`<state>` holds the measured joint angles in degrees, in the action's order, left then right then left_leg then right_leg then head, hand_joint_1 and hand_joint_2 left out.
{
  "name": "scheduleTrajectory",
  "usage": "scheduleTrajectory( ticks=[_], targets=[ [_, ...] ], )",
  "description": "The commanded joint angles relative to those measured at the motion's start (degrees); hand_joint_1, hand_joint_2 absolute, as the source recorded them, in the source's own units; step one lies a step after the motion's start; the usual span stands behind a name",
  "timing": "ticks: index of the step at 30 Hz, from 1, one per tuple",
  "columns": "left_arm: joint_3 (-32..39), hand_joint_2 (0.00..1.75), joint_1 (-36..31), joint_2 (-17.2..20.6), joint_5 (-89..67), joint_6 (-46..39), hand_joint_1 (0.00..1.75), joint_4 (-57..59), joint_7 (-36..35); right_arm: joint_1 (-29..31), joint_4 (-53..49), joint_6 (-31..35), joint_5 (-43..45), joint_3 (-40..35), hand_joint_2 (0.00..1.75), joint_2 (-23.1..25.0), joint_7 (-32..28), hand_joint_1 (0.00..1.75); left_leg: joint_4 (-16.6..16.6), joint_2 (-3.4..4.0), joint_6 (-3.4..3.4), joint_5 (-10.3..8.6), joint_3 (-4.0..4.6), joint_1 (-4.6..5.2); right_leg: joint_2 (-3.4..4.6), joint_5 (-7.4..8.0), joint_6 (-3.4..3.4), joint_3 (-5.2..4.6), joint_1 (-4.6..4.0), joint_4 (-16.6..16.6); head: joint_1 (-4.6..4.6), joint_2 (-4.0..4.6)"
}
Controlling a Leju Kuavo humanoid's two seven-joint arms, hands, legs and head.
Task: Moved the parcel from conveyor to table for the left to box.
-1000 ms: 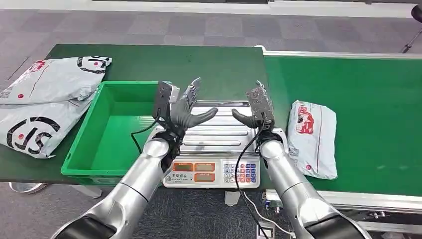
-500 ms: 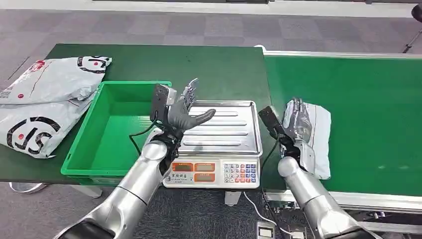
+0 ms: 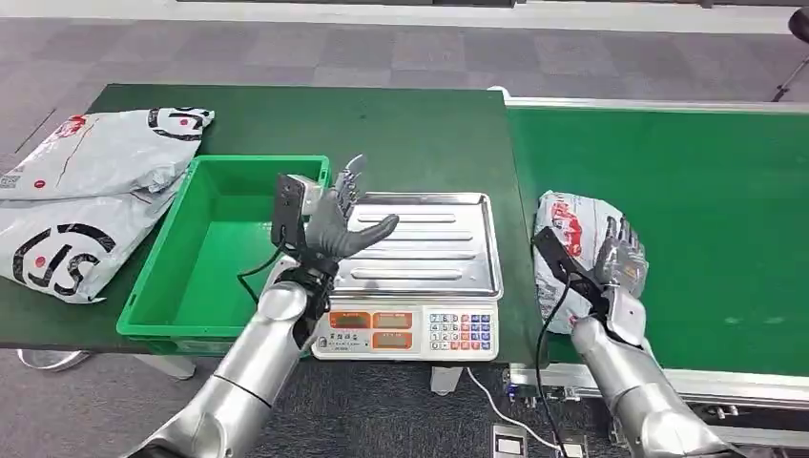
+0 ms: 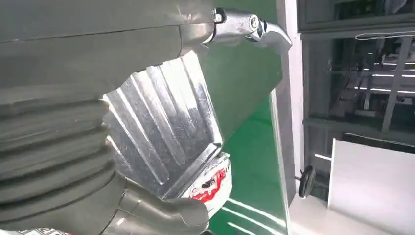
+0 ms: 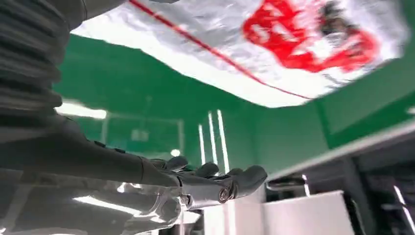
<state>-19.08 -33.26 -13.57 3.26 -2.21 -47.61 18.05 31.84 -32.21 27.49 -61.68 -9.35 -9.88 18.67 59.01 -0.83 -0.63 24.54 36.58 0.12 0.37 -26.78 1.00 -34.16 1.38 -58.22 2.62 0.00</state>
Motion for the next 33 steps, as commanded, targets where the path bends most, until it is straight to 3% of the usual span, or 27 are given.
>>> scheduleTrajectory(
  ticks=[1, 6, 7, 8, 13, 18, 20, 24, 27, 28, 29, 33],
  targets=[
    [1.0, 1.75, -0.1, 1.9, -0.4, 0.5, 0.0, -0.6, -0.6, 2.9, 8.3, -1.4, 0.4, 5.8, 1.75, 0.5, 0.1, 0.0, -0.1, 0.13, -0.05, 0.03, -0.22, -0.02, 0.04, 0.0, -0.11, 0.19, -0.05, 0.1, 0.0, 0.0],
    [1.2, 1.75, 0.0, 2.0, -0.5, 0.6, 0.0, -1.0, -0.7, 3.4, 8.8, -3.5, 1.3, 7.1, 1.75, 0.6, -0.3, 0.0, -0.3, 0.29, -0.08, 0.02, -0.51, -0.04, 0.13, 0.07, -0.21, 0.45, -0.08, 0.3, 0.0, 0.0],
    [1.3, 1.75, -0.1, 2.0, -0.7, 0.8, 0.0, -1.1, -0.8, 3.6, 9.2, -5.8, 2.0, 8.2, 1.75, 0.8, -0.7, 0.0, -0.4, 0.33, -0.09, 0.0, -0.62, -0.04, 0.14, 0.1, -0.24, 0.55, -0.09, 0.4, 0.0, 0.0],
    [1.3, 1.75, -0.2, 2.0, -0.8, 1.1, 0.0, -1.2, -0.9, 4.0, 9.7, -8.4, 2.8, 9.1, 1.75, 0.9, -0.7, 0.0, -0.1, 0.15, -0.04, 0.03, -0.14, 0.0, 0.07, 0.01, -0.09, 0.09, -0.02, 0.0, 0.0, 0.0],
    [1.3, 1.75, -0.7, 1.6, -1.4, 2.7, 0.0, -1.3, -2.0, 6.3, 12.3, -21.2, 4.2, 10.8, 1.75, -0.3, -0.2, 0.0, -0.2, 0.26, -0.05, 0.05, -0.33, -0.02, 0.12, 0.03, -0.15, 0.27, -0.05, 0.2, 0.0, 0.0],
    [1.3, 1.75, -0.9, 1.5, -1.3, 3.4, 0.0, -0.9, -2.2, 6.6, 13.0, -22.5, 3.8, 10.4, 1.75, -0.5, -0.2, 0.0, -0.1, 0.13, -0.04, 0.03, -0.19, 0.0, 0.04, 0.01, -0.11, 0.17, -0.03, 0.1, 0.0, 0.0],
    [1.7, 1.75, -1.0, 1.2, -1.3, 3.8, 0.0, -0.6, -2.1, 8.1, 14.3, -27.7, 3.3, 9.6, 1.75, -1.4, 0.3, 0.0, -0.1, 0.18, -0.05, 0.05, -0.2, 0.0, 0.08, 0.0, -0.12, 0.16, -0.03, 0.1, 0.0, 0.0],
    [1.6, 1.75, -1.9, 0.8, -2.4, 4.7, 0.0, -0.1, -1.9, 11.6, 17.2, -43.5, 6.1, 10.7, 1.75, -3.8, -5.1, 0.0, 0.0, 0.13, -0.04, 0.03, -0.16, 0.01, 0.02, 0.0, -0.11, 0.12, -0.02, 0.0, 0.0, 0.0],
    [1.8, 1.75, -2.2, 0.8, -3.0, 5.1, 0.0, 0.4, -1.5, 12.8, 17.4, -47.8, 7.6, 11.4, 1.75, -4.9, -7.9, 0.0, 0.0, 0.11, -0.03, 0.02, -0.12, 0.01, 0.02, 0.01, -0.1, 0.08, -0.02, 0.0, 0.0, 0.0],
    [1.9, 1.75, -2.2, 0.9, -3.1, 5.1, 0.0, 0.5, -1.5, 12.8, 17.3, -47.6, 7.5, 11.4, 1.75, -5.1, -7.9, 0.7, -0.1, 0.08, -0.03, 0.01, -0.2, 0.02, -0.04, 0.01, -0.12, 0.18, -0.01, 0.1, 0.0, 0.0],
    [2.0, 1.75, -2.2, 0.8, -3.1, 5.0, 0.0, 0.5, -1.5, 12.6, 17.0, -47.0, 7.7, 11.7, 1.75, -5.0, -8.1, 1.75, 0.0, 0.1, -0.02, 0.02, -0.13, 0.0, 0.01, 0.01, -0.09, 0.11, -0.02, 0.0, 0.0, 0.0],
    [2.6, 1.75, -1.8, 0.8, -3.4, 4.9, 0.0, -0.4, -1.5, 12.3, 16.4, -46.2, 7.7, 11.4, 1.75, -4.2, -9.7, 1.75, -0.1, 0.11, -0.04, 0.02, -0.19, 0.0, 0.01, 0.02, -0.09, 0.17, -0.02, 0.1, 0.0, 0.0]
  ],
)
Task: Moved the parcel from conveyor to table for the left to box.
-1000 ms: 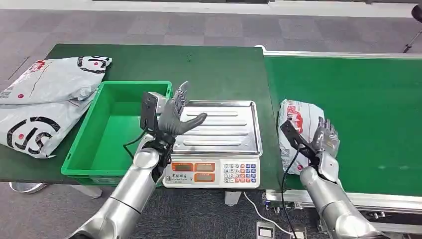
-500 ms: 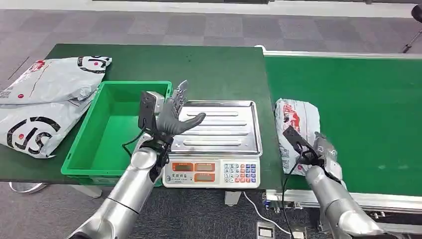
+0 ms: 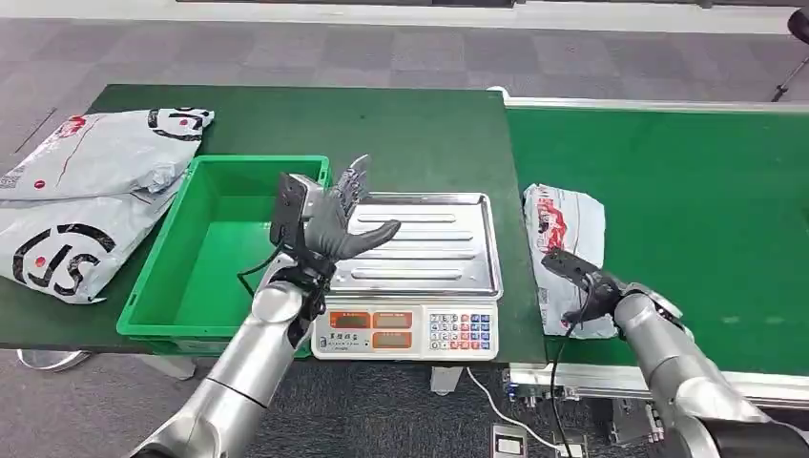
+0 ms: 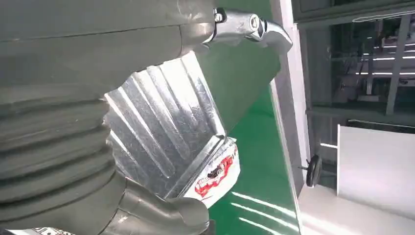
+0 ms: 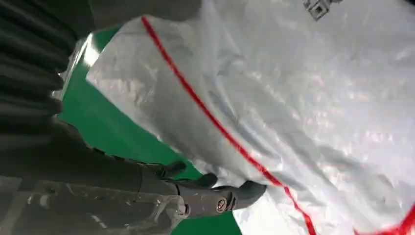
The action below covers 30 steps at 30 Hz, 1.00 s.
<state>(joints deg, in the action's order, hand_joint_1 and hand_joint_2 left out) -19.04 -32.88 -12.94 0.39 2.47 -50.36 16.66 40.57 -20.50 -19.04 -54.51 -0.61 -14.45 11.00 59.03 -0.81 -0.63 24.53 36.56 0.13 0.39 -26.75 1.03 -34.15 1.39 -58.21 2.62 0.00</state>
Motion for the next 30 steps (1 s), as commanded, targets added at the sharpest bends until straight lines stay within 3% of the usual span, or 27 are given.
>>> scheduleTrajectory(
  ticks=[1, 9, 15, 21, 23, 24, 25, 30],
  targets=[
    [2.6, 1.75, -2.1, 0.2, -0.6, 0.2, 0.0, 2.3, -0.1, 3.6, 4.7, 0.5, 0.6, 2.6, 1.75, 0.5, -1.9, 1.75, -0.1, 0.19, -0.07, 0.04, -0.23, -0.03, 0.09, 0.01, -0.13, 0.18, -0.05, 0.1, 0.0, 0.0],
    [3.2, 1.75, -2.1, -0.2, -1.9, 0.1, 0.0, 2.5, -0.6, 4.1, 5.0, 0.3, 0.2, 1.8, 1.75, 1.5, -2.0, 1.75, -0.1, 0.15, -0.04, 0.03, -0.14, -0.03, 0.07, 0.01, -0.1, 0.1, -0.05, 0.1, 0.0, 0.0],
    [5.2, 1.75, -2.1, -1.3, -3.7, 0.0, 0.0, 2.5, -1.1, 4.8, 4.1, 10.5, -3.9, -0.6, 1.75, 3.5, 4.3, 1.75, -0.2, 0.36, -0.07, 0.05, -0.32, -0.03, 0.23, 0.06, -0.17, 0.24, -0.06, 0.2, 0.0, 0.0],
    [5.7, 1.75, -1.7, -1.2, -4.3, 0.3, 0.0, 1.7, -1.3, 5.0, 3.1, 12.5, -4.7, -0.8, 1.75, 3.3, 4.2, 1.75, 0.0, 0.2, -0.04, 0.04, -0.11, -0.01, 0.13, 0.02, -0.1, 0.08, -0.04, 0.0, 0.0, 0.0],
    [5.9, 1.75, -1.1, -0.9, -4.5, 0.4, 0.0, 1.2, -1.2, 4.5, 2.0, 13.8, -4.2, -0.6, 1.75, 3.2, 1.5, 1.75, -0.1, 0.22, -0.05, 0.05, -0.16, -0.01, 0.14, 0.02, -0.11, 0.13, -0.04, 0.1, 0.0, 0.0],
    [6.0, 1.75, -1.0, -0.9, -4.5, 0.4, 0.0, 1.1, -1.2, 4.6, 1.6, 14.4, -4.1, -0.5, 1.75, 3.3, 1.2, 1.57, 0.0, 0.15, -0.03, 0.03, -0.09, -0.01, 0.09, 0.02, -0.08, 0.07, -0.03, 0.0, 0.0, 0.0],
    [6.3, 1.75, -0.7, -1.0, -4.6, 0.3, 0.0, 0.7, -1.2, 4.7, 0.9, 16.7, -4.6, -0.7, 1.75, 3.5, 1.2, 0.0, -0.1, 0.22, -0.05, 0.05, -0.19, -0.01, 0.13, 0.02, -0.12, 0.15, -0.03, 0.1, 0.0, 0.0],
    [6.4, 1.75, 0.2, -0.9, -4.7, 0.4, 0.0, -0.8, -1.2, 4.3, -0.4, 20.4, -4.6, -0.5, 1.75, 4.1, 1.9, 0.0, -0.1, 0.17, -0.03, 0.03, -0.09, 0.01, 0.11, 0.02, -0.07, 0.07, -0.01, 0.0, 0.0, 0.0]
  ],
)
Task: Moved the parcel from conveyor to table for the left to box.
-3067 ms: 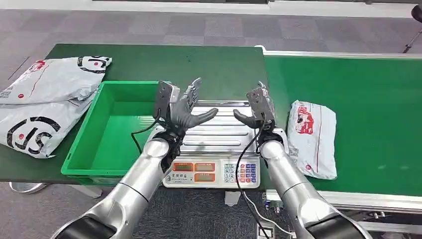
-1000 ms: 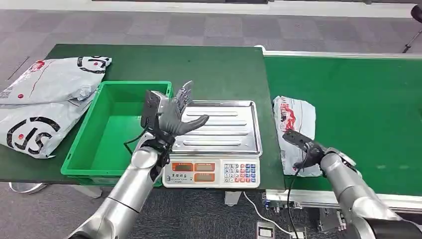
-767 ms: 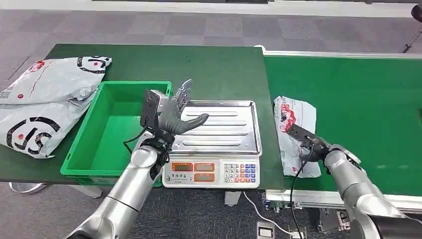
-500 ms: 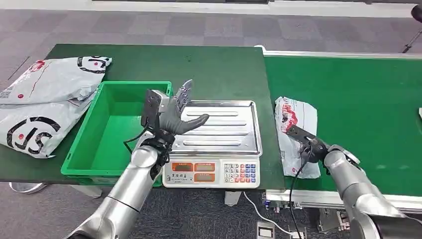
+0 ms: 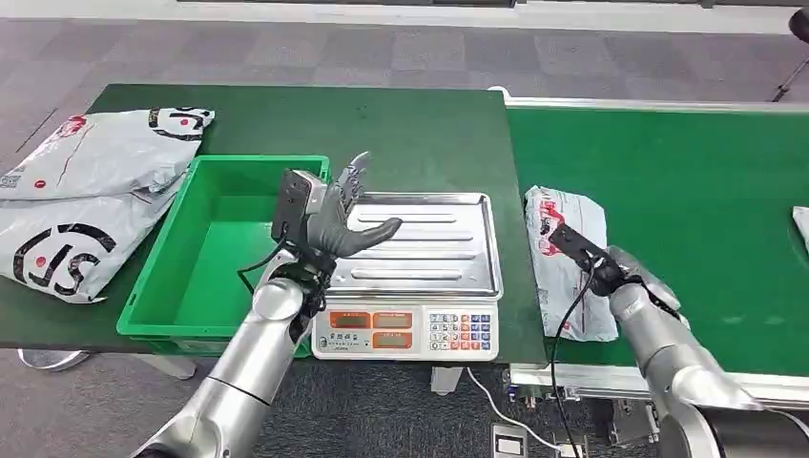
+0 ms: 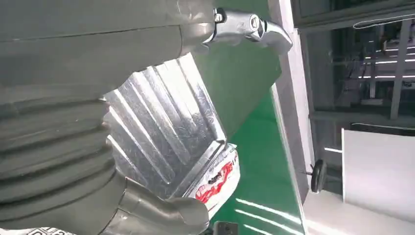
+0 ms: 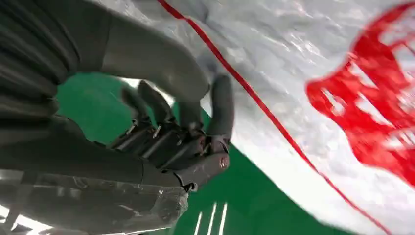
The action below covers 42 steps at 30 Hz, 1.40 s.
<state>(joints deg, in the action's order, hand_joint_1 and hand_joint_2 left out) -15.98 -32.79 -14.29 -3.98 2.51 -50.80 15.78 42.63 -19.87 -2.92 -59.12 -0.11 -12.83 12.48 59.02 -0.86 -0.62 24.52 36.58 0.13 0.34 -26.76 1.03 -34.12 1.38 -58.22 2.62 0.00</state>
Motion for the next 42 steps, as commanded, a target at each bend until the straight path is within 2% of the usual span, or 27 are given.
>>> scheduleTrajectory(
  ticks=[1, 4, 6, 9, 10, 11, 14, 15, 16, 20, 25, 26, 31, 35, 36, 37, 38, 39, 40, 41, 42],
  targets=[
    [3.4, 1.75, 0.4, 0.4, -0.3, 0.3, 0.0, -0.9, -0.3, 1.6, -1.5, 6.3, -0.9, -1.9, 1.75, 2.4, 1.2, 0.0, -0.1, 0.32, -0.06, 0.06, -0.23, -0.02, 0.23, 0.04, -0.12, 0.14, -0.04, 0.1, 0.0, 0.0],
    [3.6, 1.75, 1.5, 0.6, -0.3, 0.1, 0.0, -2.5, -0.5, -2.7, -4.4, 14.1, -0.6, -1.2, 1.75, 3.7, 0.6, 0.0, -0.1, 0.27, -0.06, 0.06, -0.26, -0.04, 0.18, 0.03, -0.12, 0.19, -0.06, 0.1, 0.0, 0.0],
    [3.8, 1.75, 2.3, 0.6, -0.4, -0.2, 0.0, -4.0, -0.5, -7.9, -8.2, 21.2, -2.4, -2.0, 1.75, 5.2, 2.3, 0.0, -0.2, 0.23, -0.07, 0.05, -0.34, -0.06, 0.14, 0.03, -0.14, 0.28, -0.09, 0.2, 0.0, 0.0],
    [3.7, 1.75, 3.0, 0.4, -0.5, -0.6, 0.0, -5.6, -0.9, -14.3, -15.2, 24.2, -2.3, -1.5, 1.75, 6.6, 2.8, 0.0, -0.2, 0.14, -0.08, 0.08, -0.34, -0.15, 0.06, 0.01, -0.14, 0.34, -0.16, 0.3, 0.0, 0.0],
    [3.7, 1.75, 3.0, 0.3, -0.5, -0.6, 0.0, -5.6, -1.0, -14.6, -15.5, 24.2, -2.3, -1.5, 1.75, 6.6, 2.9, 0.0, -0.3, 0.14, -0.11, 0.08, -0.52, -0.14, 0.02, -0.01, -0.2, 0.52, -0.17, 0.4, 0.0, 0.0],
    [3.7, 1.75, 3.0, 0.3, -0.5, -0.6, 0.0, -5.6, -1.0, -14.5, -15.6, 24.0, -2.3, -1.4, 1.75, 6.5, 2.9, 0.0, -0.1, 0.04, -0.06, 0.05, -0.16, -0.08, -0.01, -0.02, -0.1, 0.15, -0.09, 0.1, 0.0, 0.0],
    [3.7, 1.75, 3.0, 0.4, -0.5, -0.6, 0.0, -5.6, -1.0, -13.9, -15.6, 23.7, -2.3, -1.4, 1.75, 6.3, 2.8, 0.0, -0.1, 0.08, -0.05, 0.05, -0.1, -0.02, 0.04, -0.04, -0.09, 0.06, -0.03, 0.0, 0.0, 0.0],
    [3.7, 1.75, 3.0, 0.4, -0.5, -0.6, 0.0, -5.6, -1.0, -13.8, -15.6, 23.6, -2.3, -1.4, 1.75, 6.2, 2.8, 0.0, -0.2, 0.28, -0.11, 0.1, -0.43, -0.05, 0.15, -0.03, -0.2, 0.35, -0.08, 0.2, 0.0, 0.0],
    [3.7, 1.75, 3.0, 0.4, -0.5, -0.6, 0.0, -5.6, -1.0, -13.8, -15.6, 23.6, -2.3, -1.4, 1.75, 6.2, 2.8, 0.0, -0.1, 0.12, -0.06, 0.05, -0.11, -0.03, 0.06, -0.03, -0.1, 0.07, -0.05, 0.1, 0.0, 0.0],
    [3.7, 1.75, 3.0, 0.4, -0.5, -0.6, 0.0, -5.6, -1.0, -13.7, -15.6, 23.6, -2.3, -1.4, 1.75, 6.2, 2.8, 0.0, -0.1, 0.1, -0.04, 0.04, -0.09, -0.03, 0.05, -0.02, -0.07, 0.05, -0.04, 0.1, 0.0, 0.0],
    [3.7, 1.75, 2.9, 0.4, -0.5, -0.6, 0.0, -5.4, -0.9, -14.1, -15.8, 24.1, -1.9, -0.7, 1.75, 6.5, 2.9, 0.0, -0.2, 0.23, -0.07, 0.06, -0.36, -0.05, 0.11, 0.01, -0.17, 0.31, -0.08, 0.2, 0.0, 0.0],
    [3.6, 1.75, 3.0, 0.4, -0.5, -0.6, 0.0, -5.3, -0.9, -15.2, -16.5, 26.6, -3.4, -0.7, 1.75, 6.6, 3.5, 0.0, -0.1, 0.1, -0.03, 0.04, -0.14, -0.02, 0.04, -0.03, -0.09, 0.1, -0.03, 0.1, 0.0, 0.0],
    [3.9, 1.75, 4.8, 0.7, 0.1, -1.1, 0.0, -6.4, -0.6, -19.4, -16.7, 38.3, -10.5, 1.0, 1.75, 7.9, 4.1, 0.0, -0.1, -0.03, -0.04, 0.05, -0.22, -0.05, -0.08, -0.07, -0.1, 0.22, -0.06, 0.1, 0.0, 0.0],
    [4.4, 1.75, 5.2, 1.5, 0.9, -1.2, 0.0, -6.8, -0.1, -18.4, -14.2, 36.5, -14.3, 1.2, 1.75, 8.3, 6.4, 0.0, -0.1, 0.13, -0.07, 0.1, -0.25, -0.03, 0.06, -0.06, -0.12, 0.2, -0.05, 0.1, 0.0, 0.0],
    [4.4, 1.75, 5.2, 1.6, 1.1, -1.1, 0.0, -6.8, 0.0, -18.0, -13.4, 34.3, -14.6, 2.1, 1.75, 9.0, 7.1, 0.0, -0.1, 0.13, -0.06, 0.08, -0.17, -0.04, 0.08, -0.06, -0.09, 0.12, -0.05, 0.1, 0.0, 0.0],
    [4.3, 1.75, 5.0, 1.6, 1.2, -1.1, 0.0, -6.6, 0.0, -17.5, -12.7, 31.1, -14.6, 2.8, 1.75, 9.5, 8.2, 0.0, -0.1, 0.21, -0.08, 0.09, -0.3, -0.04, 0.13, -0.05, -0.13, 0.23, -0.06, 0.1, 0.0, 0.0],
    [4.2, 1.75, 4.7, 1.5, 1.4, -0.5, 0.0, -6.1, 0.1, -16.0, -10.3, 23.4, -13.7, 4.2, 1.75, 9.8, 10.3, 0.0, -0.1, 0.15, -0.07, 0.07, -0.19, -0.04, 0.09, -0.04, -0.09, 0.13, -0.05, 0.1, 0.0, 0.0],
    [4.2, 1.75, 4.3, 1.2, 1.4, -0.3, 0.0, -5.6, 0.1, -14.7, -9.6, 18.2, -11.4, 5.8, 1.75, 9.8, 9.6, 0.0, -0.1, 0.08, -0.05, 0.05, -0.1, -0.04, 0.04, -0.05, -0.05, 0.06, -0.05, 0.1, 0.0, 0.0],
    [4.1, 1.75, 4.0, 1.1, 1.4, -0.2, 0.0, -5.1, 0.1, -13.9, -8.5, 16.3, -11.4, 5.6, 1.75, 9.2, 9.6, 0.0, -0.2, 0.27, -0.1, 0.05, -0.4, -0.07, 0.15, 0.01, -0.16, 0.32, -0.1, 0.2, 0.0, 0.0],
    [4.1, 1.75, 3.6, 1.0, 1.3, -0.1, 0.0, -4.7, 0.1, -13.2, -7.6, 14.7, -10.2, 6.5, 1.75, 8.8, 8.7, 0.0, -0.1, 0.15, -0.04, 0.05, -0.1, -0.02, 0.1, -0.03, -0.06, 0.04, -0.03, 0.0, 0.0, 0.0],
    [4.0, 1.75, 3.4, 1.0, 1.3, 0.0, 0.0, -4.4, 0.1, -12.5, -6.2, 12.9, -10.0, 6.5, 1.75, 8.0, 8.7, 0.0, -0.1, 0.2, -0.06, 0.04, -0.18, -0.02, 0.12, -0.01, -0.09, 0.11, -0.03, 0.1, 0.0, 0.0]
  ],
)
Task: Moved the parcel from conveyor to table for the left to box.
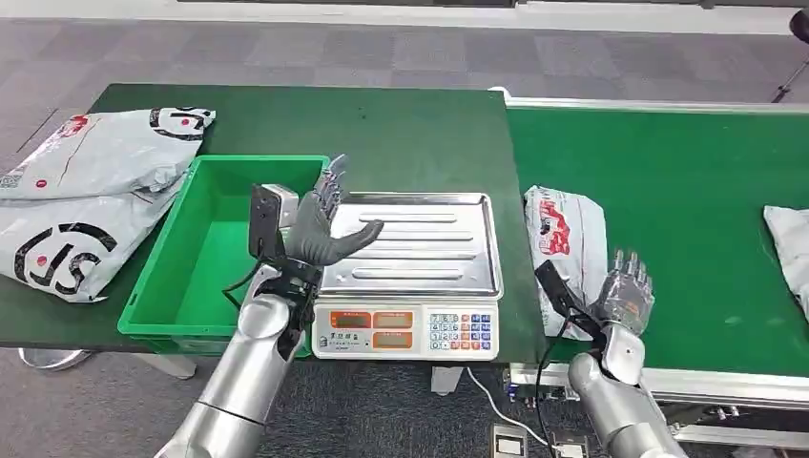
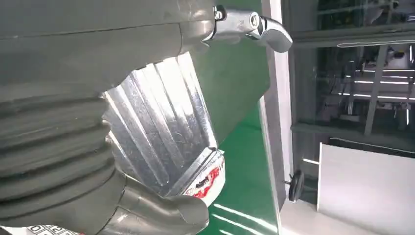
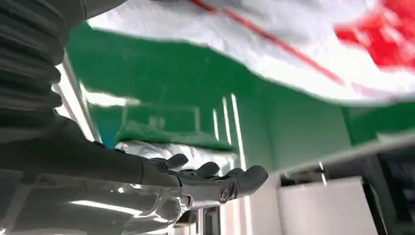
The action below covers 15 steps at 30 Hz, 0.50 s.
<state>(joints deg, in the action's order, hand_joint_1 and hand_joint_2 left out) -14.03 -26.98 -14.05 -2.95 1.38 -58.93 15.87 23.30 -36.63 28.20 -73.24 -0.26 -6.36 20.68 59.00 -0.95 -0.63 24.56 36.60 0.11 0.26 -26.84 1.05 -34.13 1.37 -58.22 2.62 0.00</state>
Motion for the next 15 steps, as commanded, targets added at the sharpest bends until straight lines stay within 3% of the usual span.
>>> scheduleTrajectory(
  ticks=[1, 6, 15],
  targets=[
    [2.0, 1.75, -2.8, 0.7, 0.2, 1.4, 0.0, 4.2, 0.1, 7.6, 11.9, -20.2, 5.0, 7.2, 1.75, 1.1, 0.1, 0.0, 0.0, 0.21, -0.03, 0.0, -0.13, 0.0, 0.14, 0.05, -0.08, 0.06, -0.02, 0.0, 0.0, 0.0],
    [1.4, 1.75, -4.7, 0.1, -0.1, 2.3, 0.0, 6.7, 0.2, 8.6, 15.0, -28.6, 5.6, 6.3, 1.75, -1.5, -1.2, 0.0, 0.0, 0.08, 0.01, -0.03, -0.17, -0.02, -0.01, 0.06, -0.08, 0.17, -0.04, 0.1, 0.0, 0.0],
    [1.4, 1.75, -4.7, 0.0, -0.1, 2.3, 0.0, 6.7, 0.2, 8.6, 15.0, -28.7, 5.6, 6.3, 1.75, -1.5, -1.2, 0.0, 0.0, 0.07, 0.0, -0.04, -0.24, -0.03, -0.02, 0.07, -0.06, 0.24, -0.04, 0.1, 0.0, 0.0]
  ],
)
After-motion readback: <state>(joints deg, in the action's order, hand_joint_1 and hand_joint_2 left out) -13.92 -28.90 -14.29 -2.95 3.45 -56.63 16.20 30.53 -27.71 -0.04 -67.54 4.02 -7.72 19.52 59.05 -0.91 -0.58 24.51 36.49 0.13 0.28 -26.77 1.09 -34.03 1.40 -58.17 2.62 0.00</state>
